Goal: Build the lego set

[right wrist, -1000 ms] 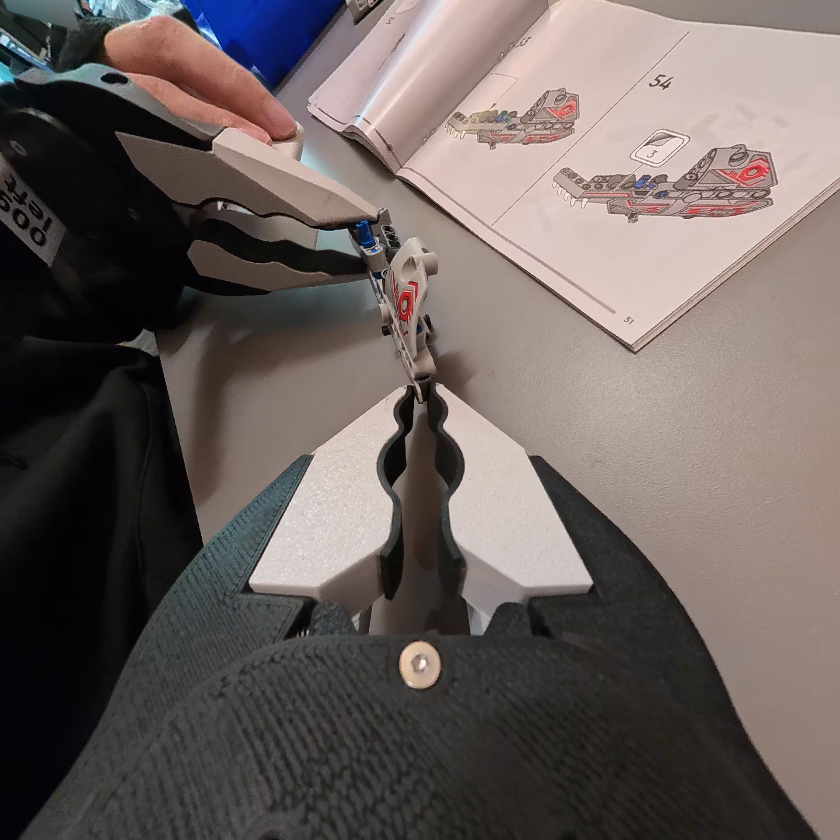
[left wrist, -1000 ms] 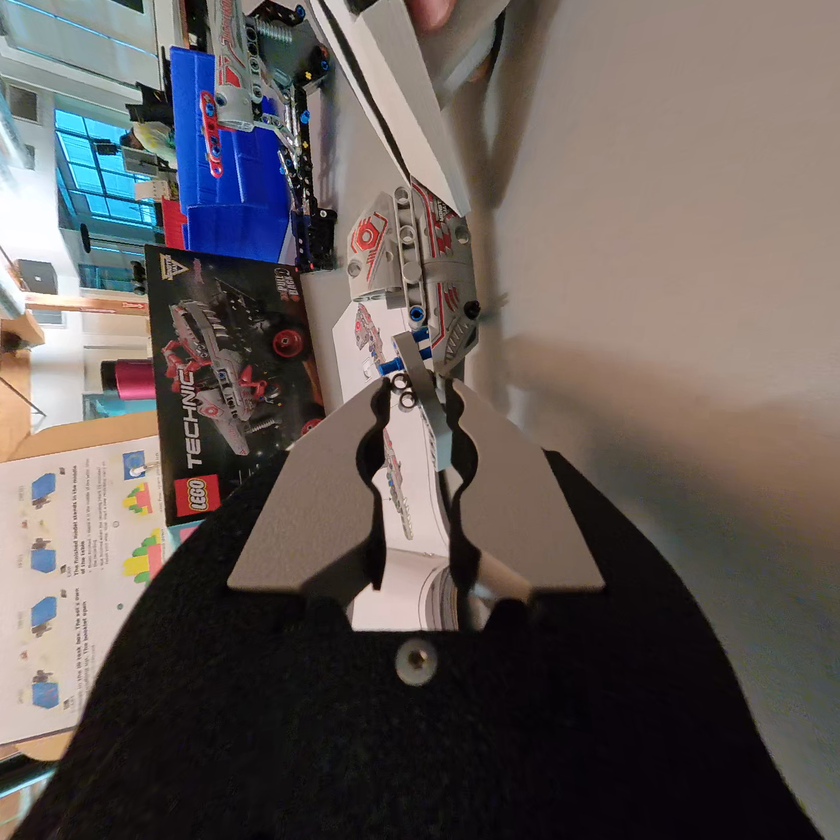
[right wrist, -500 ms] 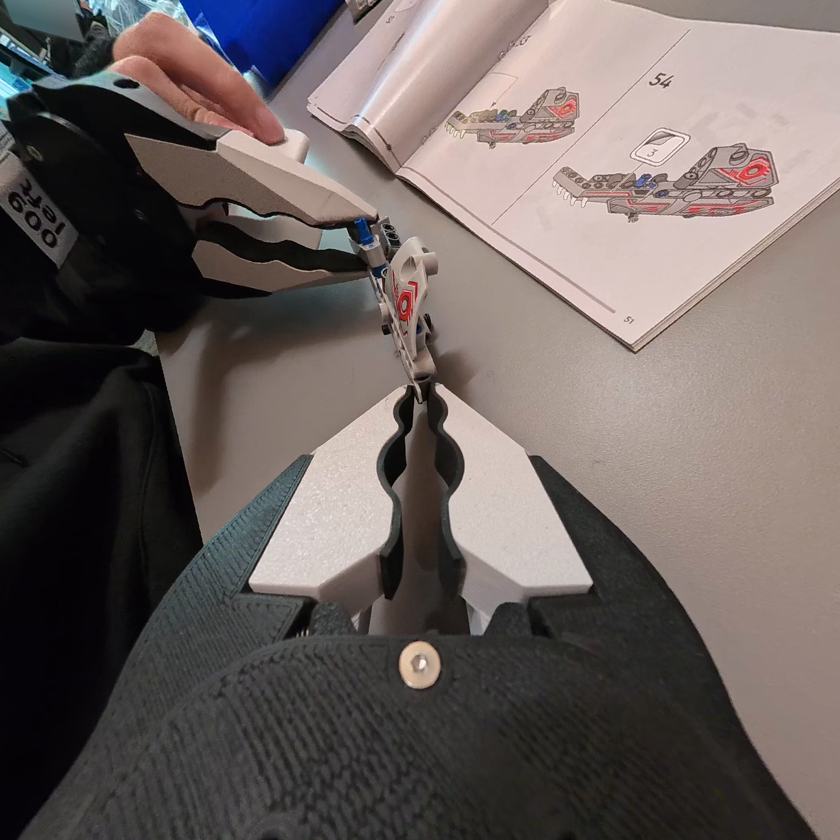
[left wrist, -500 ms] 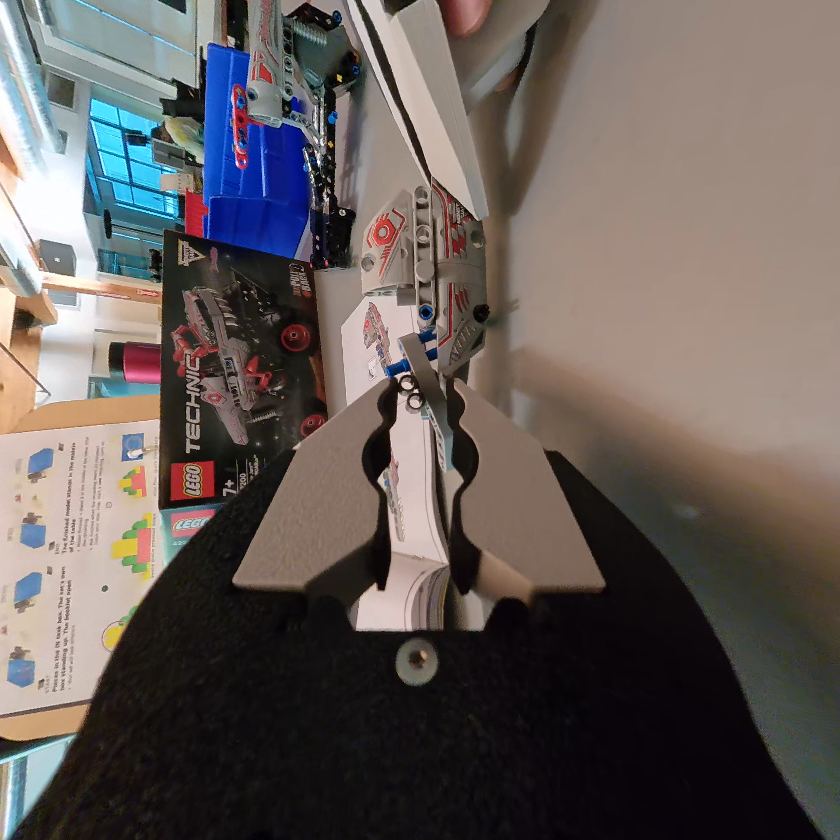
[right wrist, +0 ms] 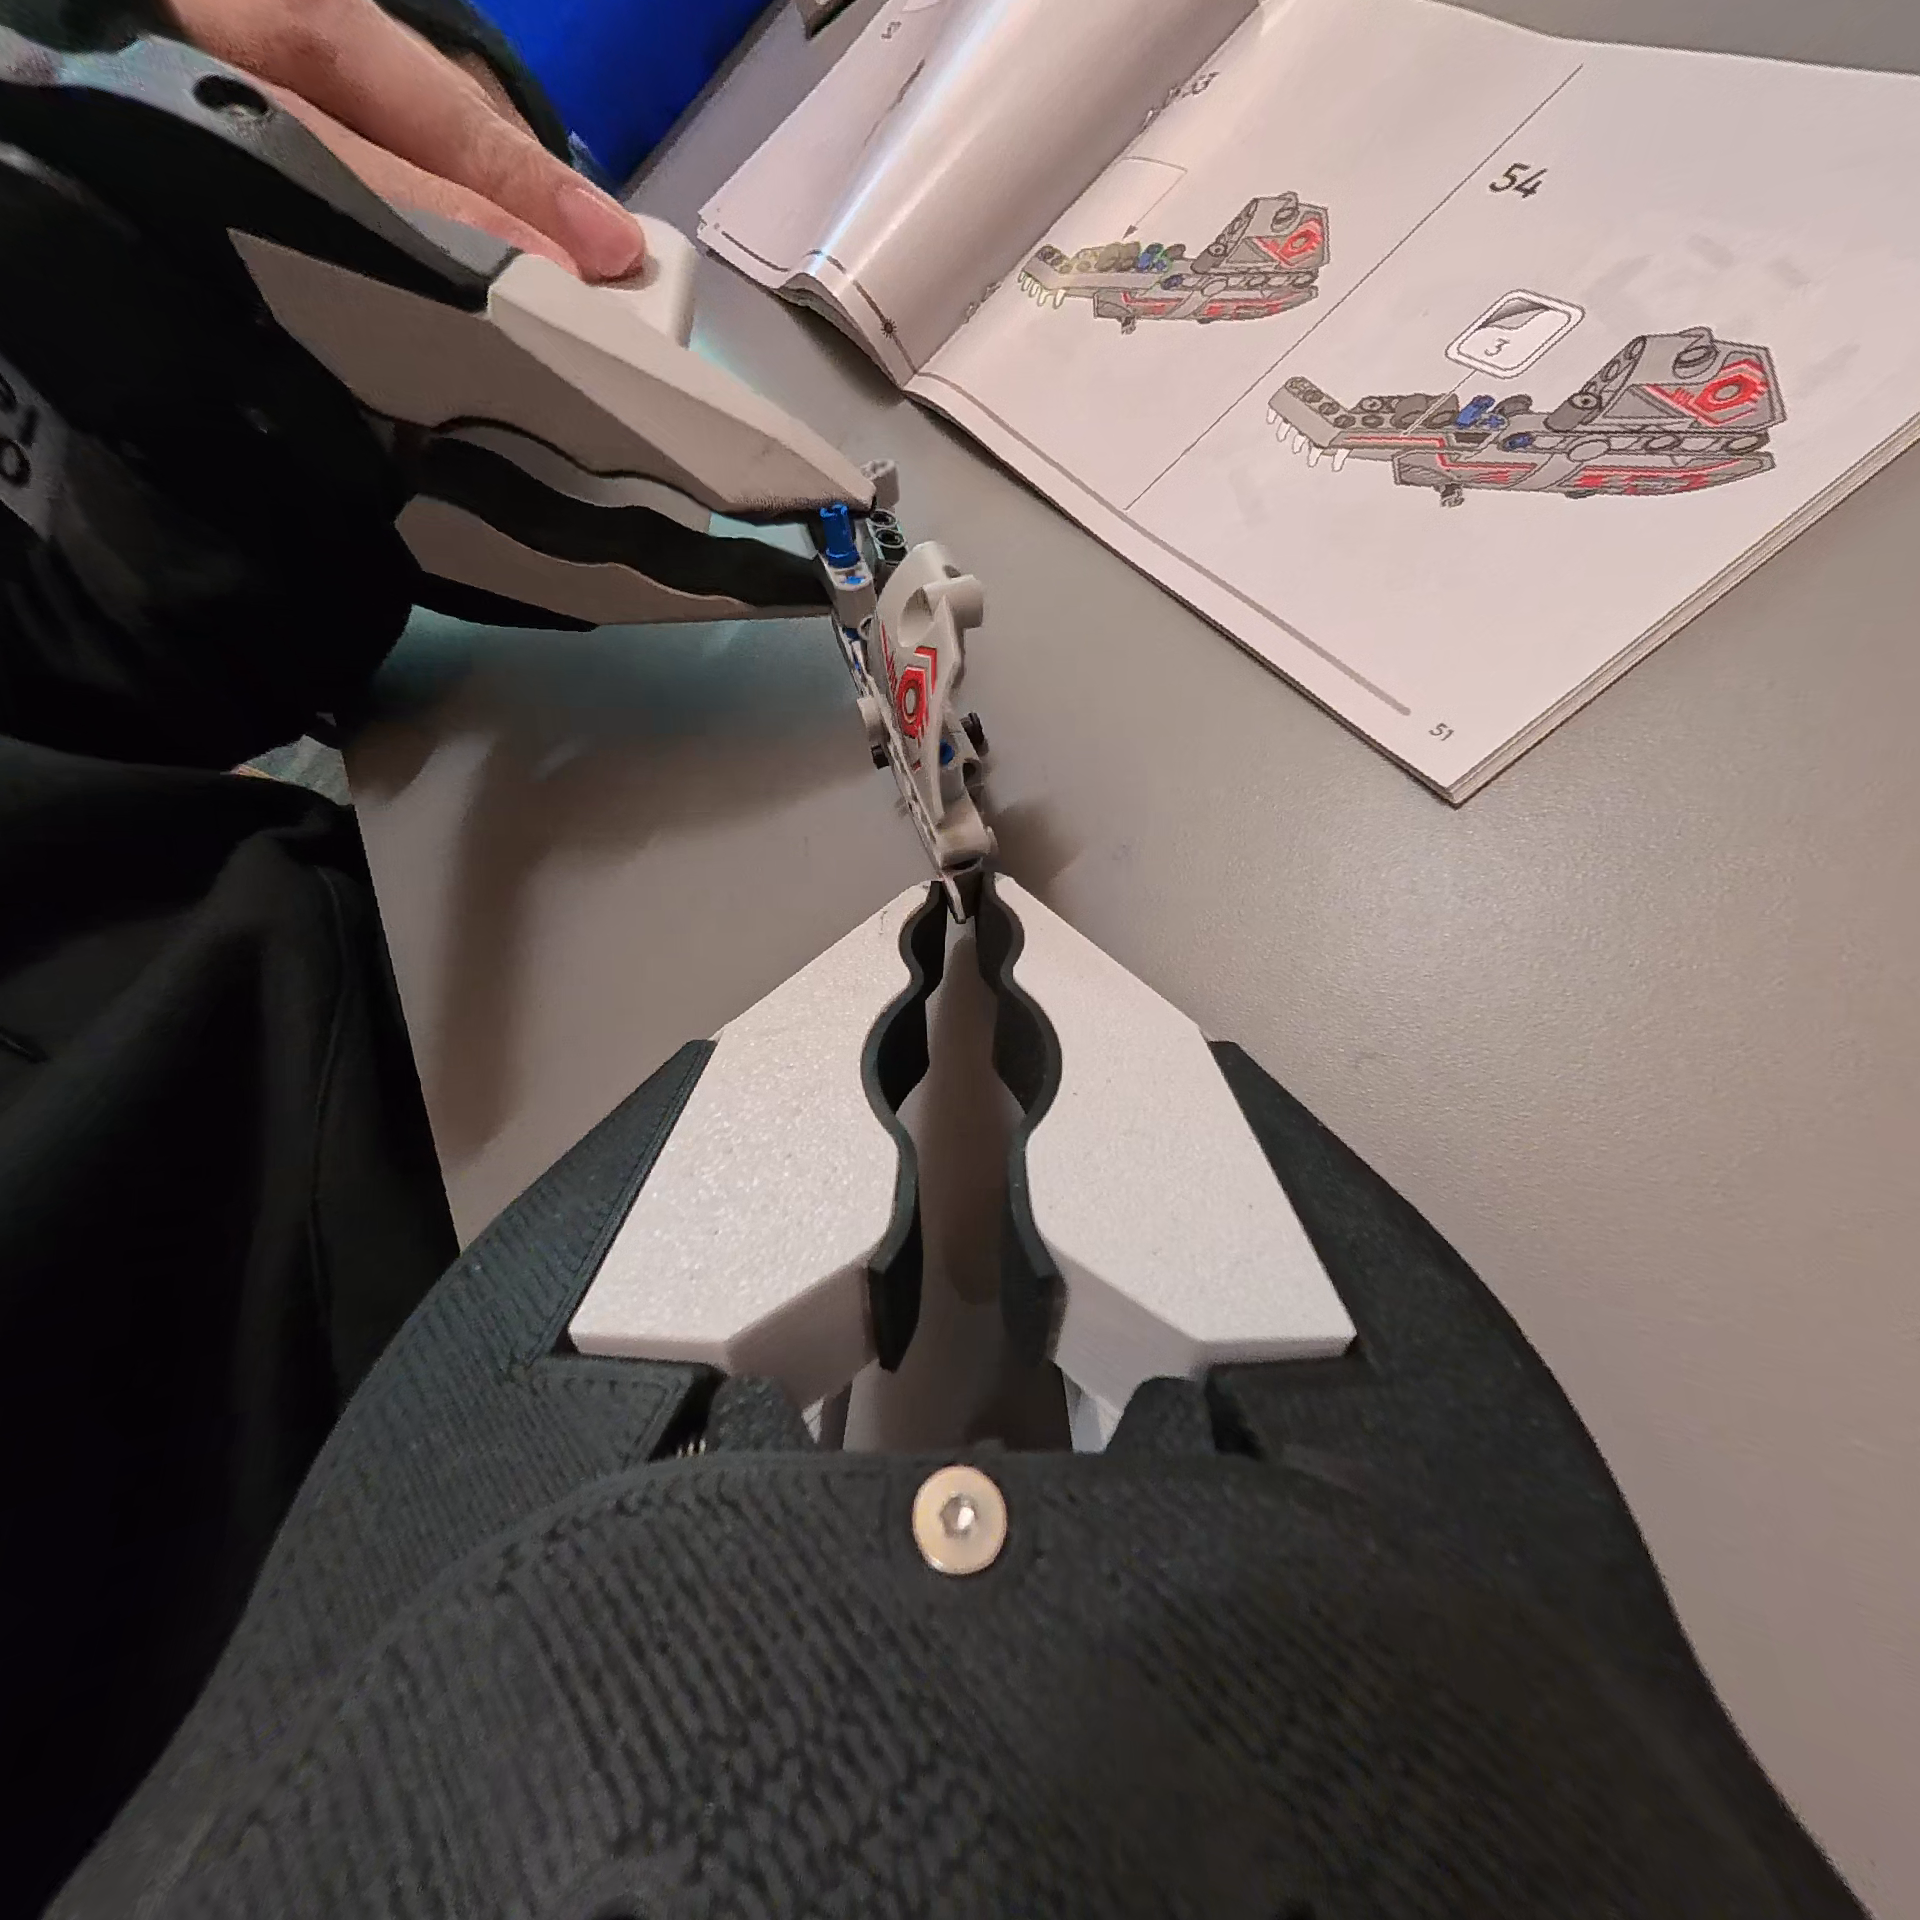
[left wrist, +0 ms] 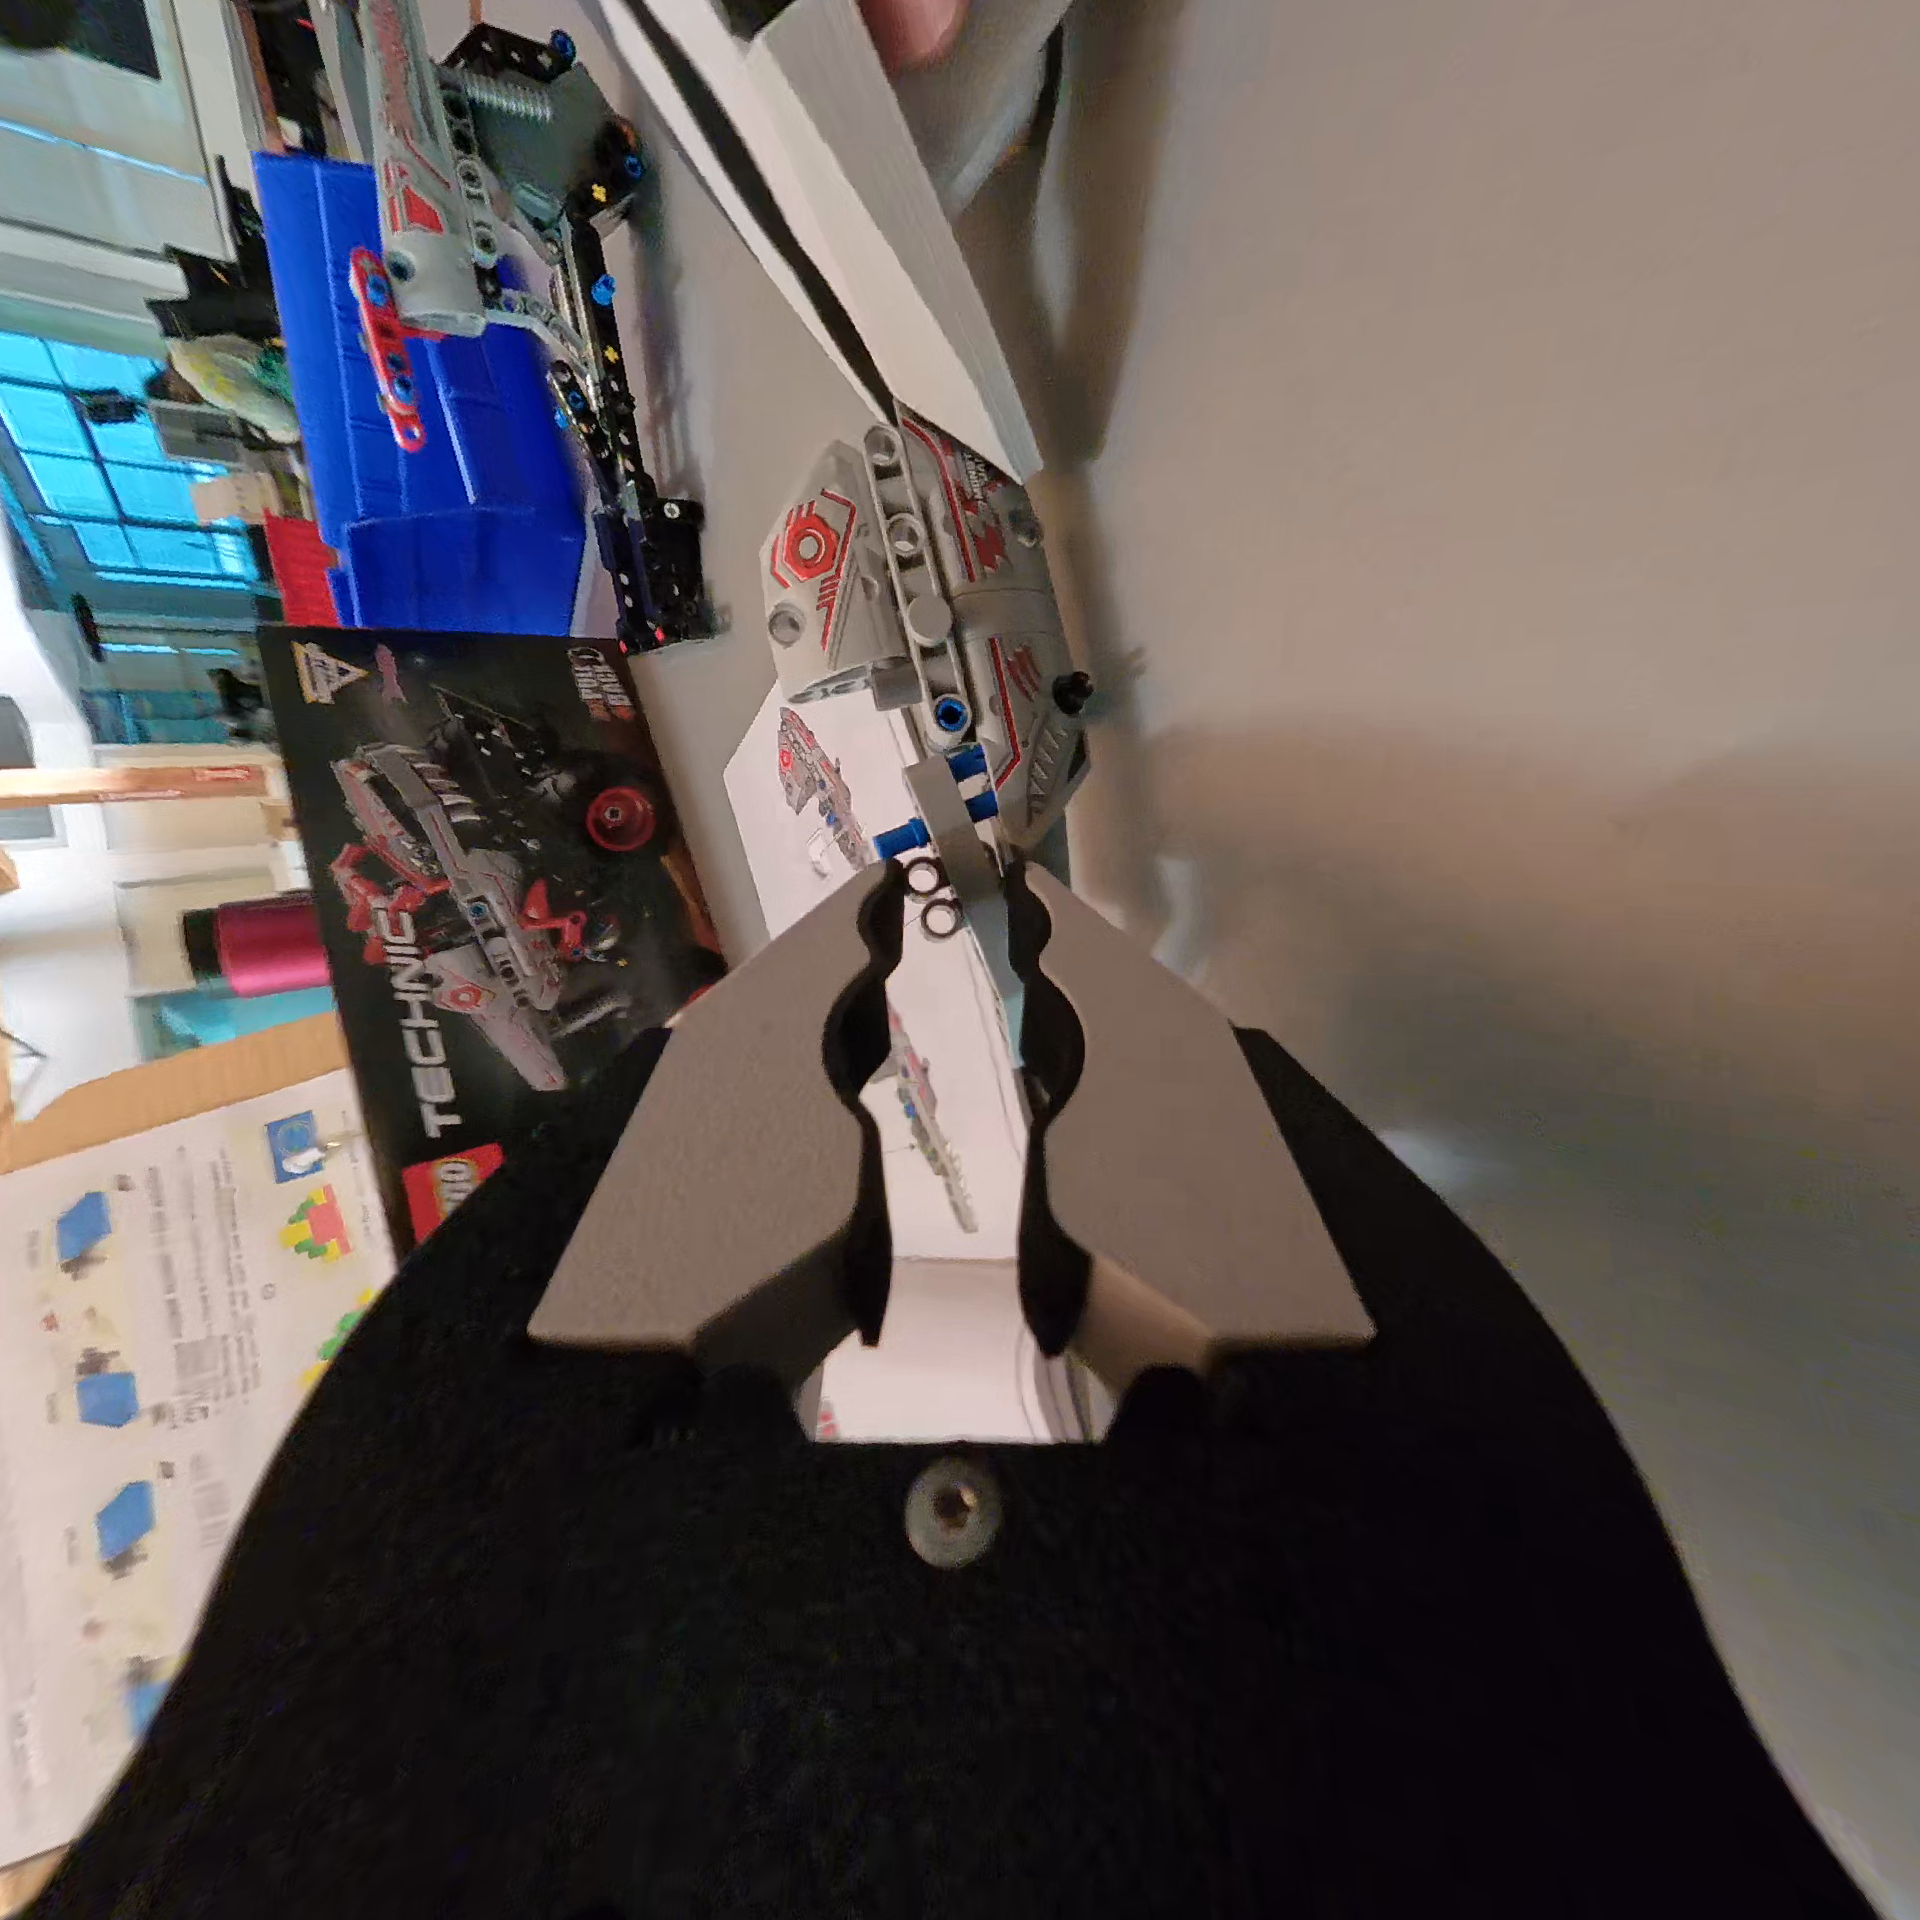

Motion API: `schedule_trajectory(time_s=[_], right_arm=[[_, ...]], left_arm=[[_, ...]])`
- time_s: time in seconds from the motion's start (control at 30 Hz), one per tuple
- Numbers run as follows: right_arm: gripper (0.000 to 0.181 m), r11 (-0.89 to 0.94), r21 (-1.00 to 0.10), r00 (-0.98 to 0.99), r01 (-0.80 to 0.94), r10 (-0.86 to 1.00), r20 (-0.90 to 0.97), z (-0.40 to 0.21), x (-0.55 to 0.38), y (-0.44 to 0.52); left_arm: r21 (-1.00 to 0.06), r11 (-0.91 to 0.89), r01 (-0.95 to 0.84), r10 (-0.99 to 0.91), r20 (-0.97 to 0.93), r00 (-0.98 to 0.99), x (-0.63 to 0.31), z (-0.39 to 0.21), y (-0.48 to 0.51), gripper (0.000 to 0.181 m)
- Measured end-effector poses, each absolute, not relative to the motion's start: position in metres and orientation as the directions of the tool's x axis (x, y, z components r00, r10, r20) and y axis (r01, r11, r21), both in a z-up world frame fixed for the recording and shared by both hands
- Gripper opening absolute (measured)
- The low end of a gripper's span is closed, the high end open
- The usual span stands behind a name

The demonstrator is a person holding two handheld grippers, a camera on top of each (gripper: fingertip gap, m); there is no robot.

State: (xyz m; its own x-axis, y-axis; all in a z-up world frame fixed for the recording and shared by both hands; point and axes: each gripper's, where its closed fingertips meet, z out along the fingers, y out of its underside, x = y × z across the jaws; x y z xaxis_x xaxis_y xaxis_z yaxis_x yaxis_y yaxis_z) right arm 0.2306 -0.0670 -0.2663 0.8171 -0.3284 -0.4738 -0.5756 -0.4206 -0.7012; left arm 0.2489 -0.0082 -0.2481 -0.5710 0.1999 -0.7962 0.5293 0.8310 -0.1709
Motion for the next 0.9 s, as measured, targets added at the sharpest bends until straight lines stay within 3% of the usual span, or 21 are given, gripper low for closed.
schedule_trajectory(time_s=[0.23,0.57,0.77,0.9], right_arm=[[0.004,-0.420,-0.698,0.814,-0.580,-0.325,-0.481,-0.2664,0.2303,-0.0667],[0.004,-0.416,-0.695,0.810,-0.586,-0.323,-0.489,-0.2661,0.2305,-0.0667],[0.004,-0.416,-0.695,0.810,-0.586,-0.321,-0.491,-0.2661,0.2303,-0.0665],[0.004,-0.417,-0.695,0.810,-0.586,-0.320,-0.491,-0.2660,0.2302,-0.0665]], left_arm=[[-0.002,0.819,0.573,0.290,-0.861,-0.417,0.2535,-0.2423,-0.0092,0.018],[0.002,0.821,0.572,0.347,-0.797,-0.495,0.2559,-0.2442,-0.0096,0.017],[0.092,0.817,0.569,0.369,-0.842,-0.394,0.2554,-0.2425,-0.0093,0.017],[0.083,0.825,0.559,0.338,-0.865,-0.370,0.2555,-0.2421,-0.0092,0.017]])
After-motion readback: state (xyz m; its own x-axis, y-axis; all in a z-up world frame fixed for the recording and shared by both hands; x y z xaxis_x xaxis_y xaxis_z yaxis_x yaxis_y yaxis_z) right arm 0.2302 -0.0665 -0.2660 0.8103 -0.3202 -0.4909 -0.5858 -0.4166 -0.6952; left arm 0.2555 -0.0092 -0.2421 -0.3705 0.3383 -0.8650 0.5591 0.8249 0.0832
